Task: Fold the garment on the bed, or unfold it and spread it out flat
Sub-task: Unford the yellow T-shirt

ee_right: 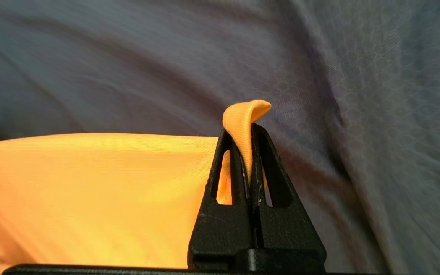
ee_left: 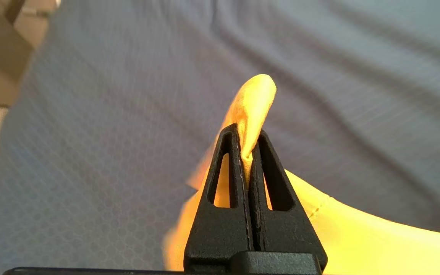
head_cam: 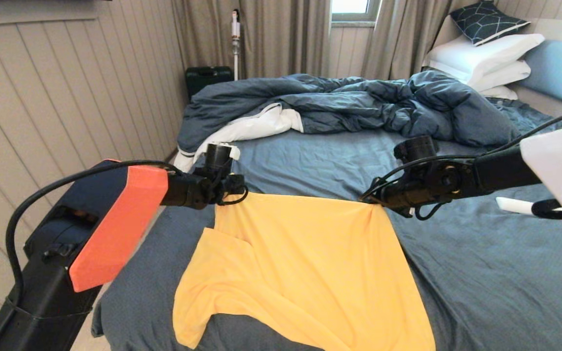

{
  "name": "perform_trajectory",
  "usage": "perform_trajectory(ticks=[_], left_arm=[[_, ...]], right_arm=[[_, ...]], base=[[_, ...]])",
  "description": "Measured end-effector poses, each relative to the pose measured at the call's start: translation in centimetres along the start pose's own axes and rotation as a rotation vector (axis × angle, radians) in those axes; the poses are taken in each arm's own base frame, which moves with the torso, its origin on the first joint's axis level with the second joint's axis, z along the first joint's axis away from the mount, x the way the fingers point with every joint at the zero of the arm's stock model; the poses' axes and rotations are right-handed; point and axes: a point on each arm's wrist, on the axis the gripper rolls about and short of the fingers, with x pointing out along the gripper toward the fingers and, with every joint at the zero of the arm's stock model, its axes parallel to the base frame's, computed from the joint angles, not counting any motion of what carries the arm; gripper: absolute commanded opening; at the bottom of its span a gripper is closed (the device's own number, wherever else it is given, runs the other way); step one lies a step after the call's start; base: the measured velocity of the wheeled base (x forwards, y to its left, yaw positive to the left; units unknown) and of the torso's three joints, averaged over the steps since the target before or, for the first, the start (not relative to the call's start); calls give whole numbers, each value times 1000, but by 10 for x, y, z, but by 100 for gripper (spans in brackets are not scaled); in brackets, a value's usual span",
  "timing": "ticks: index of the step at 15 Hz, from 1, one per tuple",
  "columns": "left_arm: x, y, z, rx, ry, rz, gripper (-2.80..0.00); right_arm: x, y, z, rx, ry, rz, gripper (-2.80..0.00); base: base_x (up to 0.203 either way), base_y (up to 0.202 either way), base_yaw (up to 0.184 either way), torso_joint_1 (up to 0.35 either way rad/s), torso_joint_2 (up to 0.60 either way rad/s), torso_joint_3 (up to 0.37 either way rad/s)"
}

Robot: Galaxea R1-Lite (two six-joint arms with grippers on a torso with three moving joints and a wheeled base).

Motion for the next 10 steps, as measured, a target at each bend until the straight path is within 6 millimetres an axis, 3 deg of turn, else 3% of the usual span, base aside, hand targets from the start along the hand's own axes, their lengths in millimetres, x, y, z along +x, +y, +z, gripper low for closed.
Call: perform_trajectory(ticks=[4,10], left_arm=[[-20,-5,22,-8,-44,-8,-280],[-34,-16,32,0,-72,-38,-280]], right_arm=[[-30,9,13,-5,-60,30,-280],[-49,-18,35,6,-124,-15,-280]], base=[[0,0,0,0,0,0],[0,0,0,0,0,0]])
